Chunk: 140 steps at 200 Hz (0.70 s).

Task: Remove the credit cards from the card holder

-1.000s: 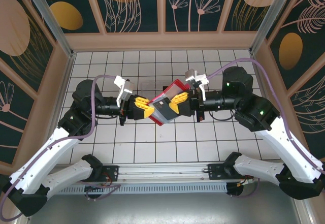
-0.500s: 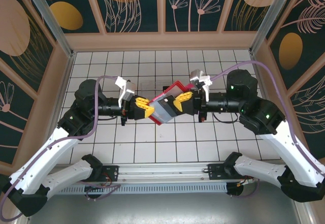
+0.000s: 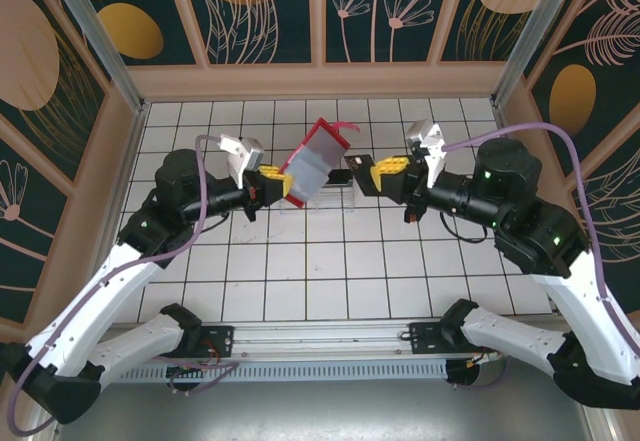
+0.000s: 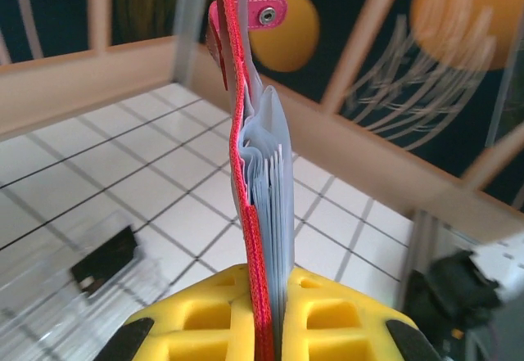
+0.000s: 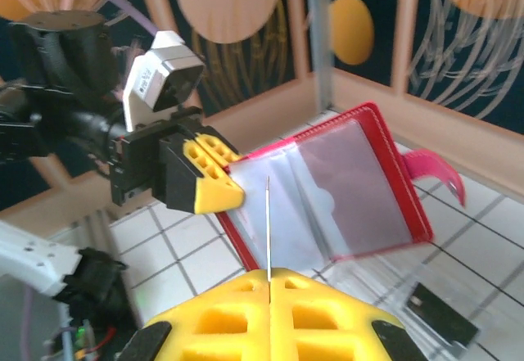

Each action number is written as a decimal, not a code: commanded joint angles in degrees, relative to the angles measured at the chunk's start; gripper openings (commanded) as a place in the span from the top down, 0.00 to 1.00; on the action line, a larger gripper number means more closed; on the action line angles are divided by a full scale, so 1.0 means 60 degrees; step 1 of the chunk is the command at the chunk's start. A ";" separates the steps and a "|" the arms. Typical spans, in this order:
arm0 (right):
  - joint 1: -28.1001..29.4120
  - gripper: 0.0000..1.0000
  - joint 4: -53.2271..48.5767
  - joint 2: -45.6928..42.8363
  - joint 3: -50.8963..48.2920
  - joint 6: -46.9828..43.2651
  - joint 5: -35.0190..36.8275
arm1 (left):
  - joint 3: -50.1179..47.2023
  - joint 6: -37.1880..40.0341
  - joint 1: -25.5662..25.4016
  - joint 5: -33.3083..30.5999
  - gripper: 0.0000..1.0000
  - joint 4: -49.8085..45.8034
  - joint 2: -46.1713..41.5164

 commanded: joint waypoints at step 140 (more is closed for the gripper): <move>-0.3102 1.00 -0.1680 0.6433 0.0237 -0.8818 -0.1544 | 0.0134 -0.1086 0.0191 -0.4392 1.00 -0.0465 0.0293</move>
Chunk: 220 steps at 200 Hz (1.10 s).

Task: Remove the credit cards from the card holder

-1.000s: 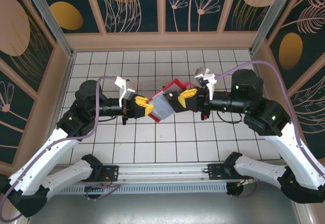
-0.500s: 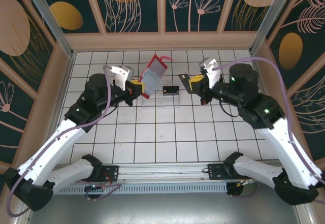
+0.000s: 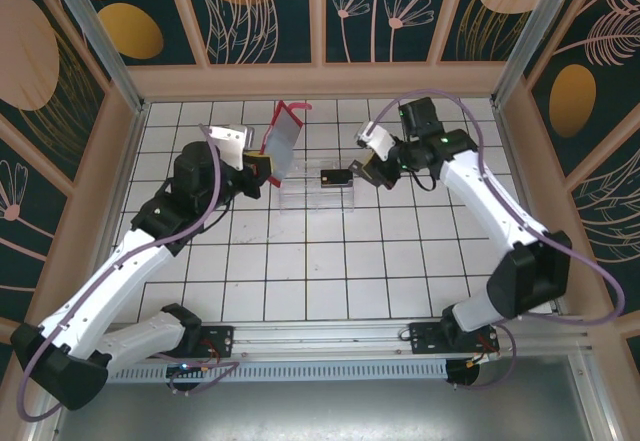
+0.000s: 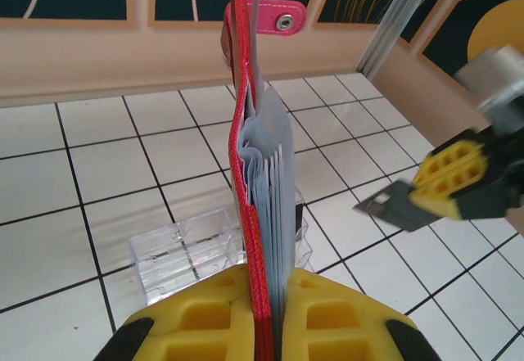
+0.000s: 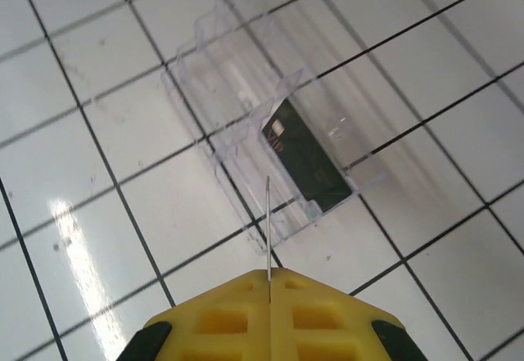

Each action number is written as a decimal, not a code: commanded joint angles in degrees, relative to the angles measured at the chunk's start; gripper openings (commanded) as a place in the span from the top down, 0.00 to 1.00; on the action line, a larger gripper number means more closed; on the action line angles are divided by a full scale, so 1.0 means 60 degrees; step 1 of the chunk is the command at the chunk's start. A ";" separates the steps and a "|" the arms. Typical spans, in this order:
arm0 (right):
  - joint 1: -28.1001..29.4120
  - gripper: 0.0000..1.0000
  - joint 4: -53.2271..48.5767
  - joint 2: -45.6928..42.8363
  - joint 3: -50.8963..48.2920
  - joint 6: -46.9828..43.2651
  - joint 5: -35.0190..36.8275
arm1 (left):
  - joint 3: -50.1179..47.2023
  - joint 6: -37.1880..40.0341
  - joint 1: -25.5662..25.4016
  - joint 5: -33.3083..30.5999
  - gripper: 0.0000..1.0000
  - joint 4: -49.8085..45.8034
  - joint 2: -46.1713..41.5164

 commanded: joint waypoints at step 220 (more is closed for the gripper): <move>0.1373 1.00 -0.3591 0.6115 0.6700 -0.3872 0.1440 | -0.0296 -0.0091 0.0036 -0.1044 1.00 -0.0268 -0.1587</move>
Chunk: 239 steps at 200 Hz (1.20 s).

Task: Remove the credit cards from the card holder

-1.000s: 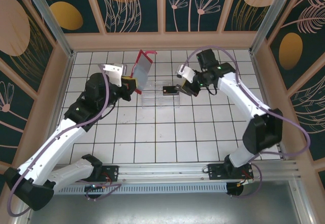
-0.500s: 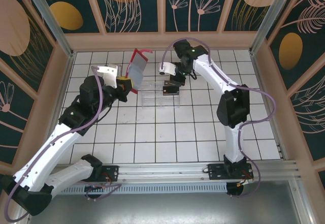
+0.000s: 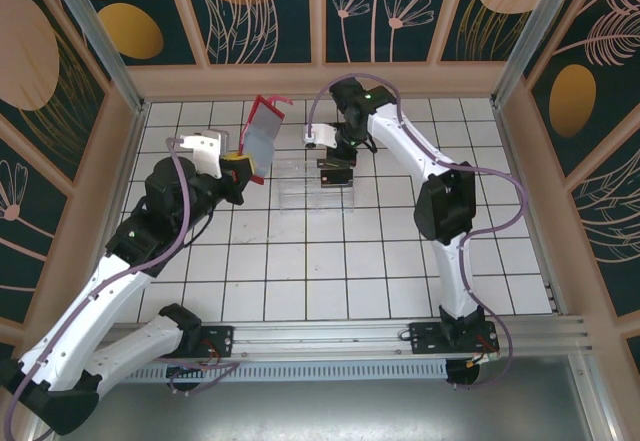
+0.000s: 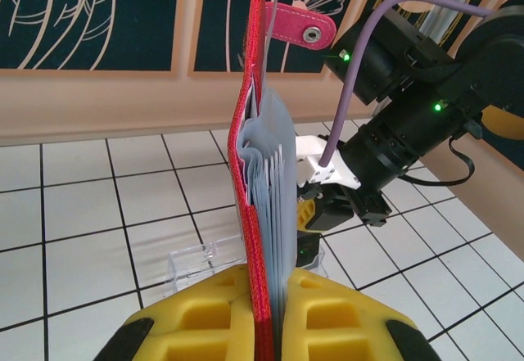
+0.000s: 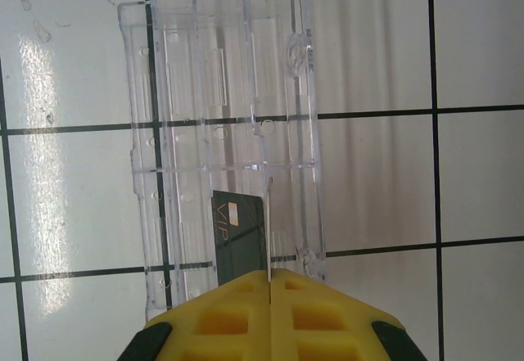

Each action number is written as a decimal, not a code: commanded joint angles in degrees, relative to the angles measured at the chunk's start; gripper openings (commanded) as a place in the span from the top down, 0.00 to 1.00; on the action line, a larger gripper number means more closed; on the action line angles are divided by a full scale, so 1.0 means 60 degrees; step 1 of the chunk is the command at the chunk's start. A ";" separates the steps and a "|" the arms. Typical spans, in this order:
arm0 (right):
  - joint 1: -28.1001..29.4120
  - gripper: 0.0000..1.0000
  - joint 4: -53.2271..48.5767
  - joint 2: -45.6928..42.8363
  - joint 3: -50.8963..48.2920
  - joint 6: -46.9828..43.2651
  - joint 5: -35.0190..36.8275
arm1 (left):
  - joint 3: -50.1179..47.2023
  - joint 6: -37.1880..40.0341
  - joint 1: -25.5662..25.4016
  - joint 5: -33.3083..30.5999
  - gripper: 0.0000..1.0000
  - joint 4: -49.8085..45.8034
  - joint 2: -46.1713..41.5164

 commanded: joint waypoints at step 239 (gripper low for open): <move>0.0142 1.00 0.0128 -0.0440 -0.1044 -0.0216 -0.0182 | 0.0036 0.0097 0.0025 -0.0272 1.00 -0.0076 -0.0095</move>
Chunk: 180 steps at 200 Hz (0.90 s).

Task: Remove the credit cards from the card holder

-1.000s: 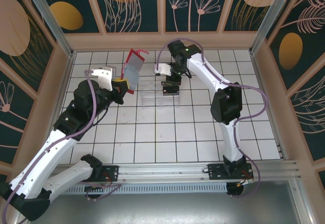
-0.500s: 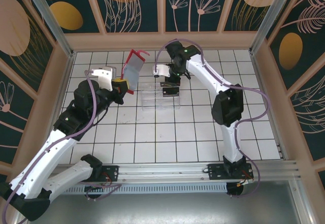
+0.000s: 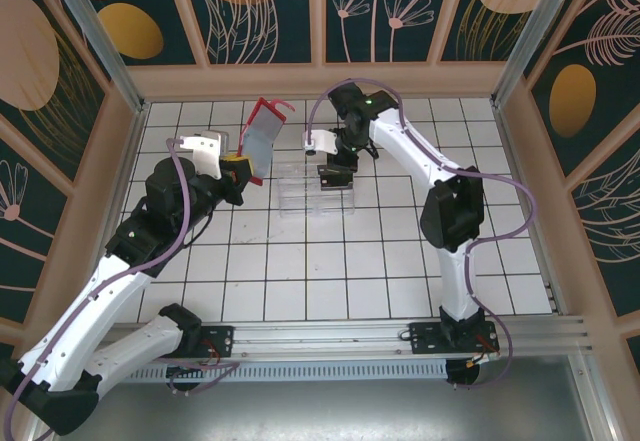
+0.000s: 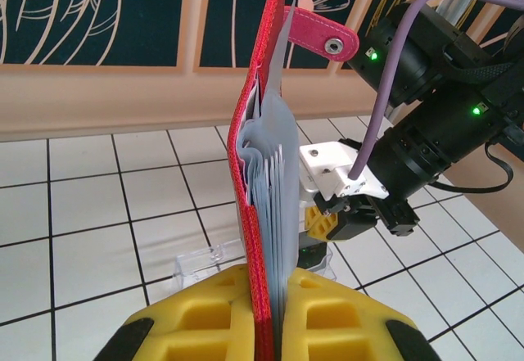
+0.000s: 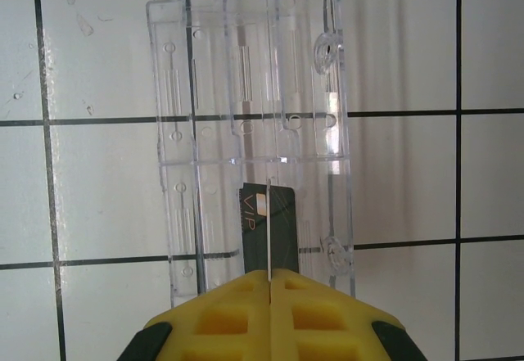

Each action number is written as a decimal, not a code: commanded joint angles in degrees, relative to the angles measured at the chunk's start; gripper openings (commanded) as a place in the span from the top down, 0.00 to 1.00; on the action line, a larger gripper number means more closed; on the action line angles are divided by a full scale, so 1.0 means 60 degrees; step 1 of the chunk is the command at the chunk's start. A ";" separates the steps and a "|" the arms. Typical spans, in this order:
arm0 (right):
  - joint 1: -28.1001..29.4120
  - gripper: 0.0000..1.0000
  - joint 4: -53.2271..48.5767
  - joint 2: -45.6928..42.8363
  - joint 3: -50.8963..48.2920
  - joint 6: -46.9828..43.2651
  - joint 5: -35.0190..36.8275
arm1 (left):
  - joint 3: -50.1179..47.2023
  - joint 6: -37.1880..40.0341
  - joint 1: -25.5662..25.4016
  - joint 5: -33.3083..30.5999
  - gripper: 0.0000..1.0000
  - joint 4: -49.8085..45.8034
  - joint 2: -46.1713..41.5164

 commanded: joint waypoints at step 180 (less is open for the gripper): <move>-0.0376 0.68 0.0826 0.0142 -0.0968 -0.0037 0.0160 | 0.0154 0.0012 0.0029 -0.0047 1.00 0.0000 -0.0101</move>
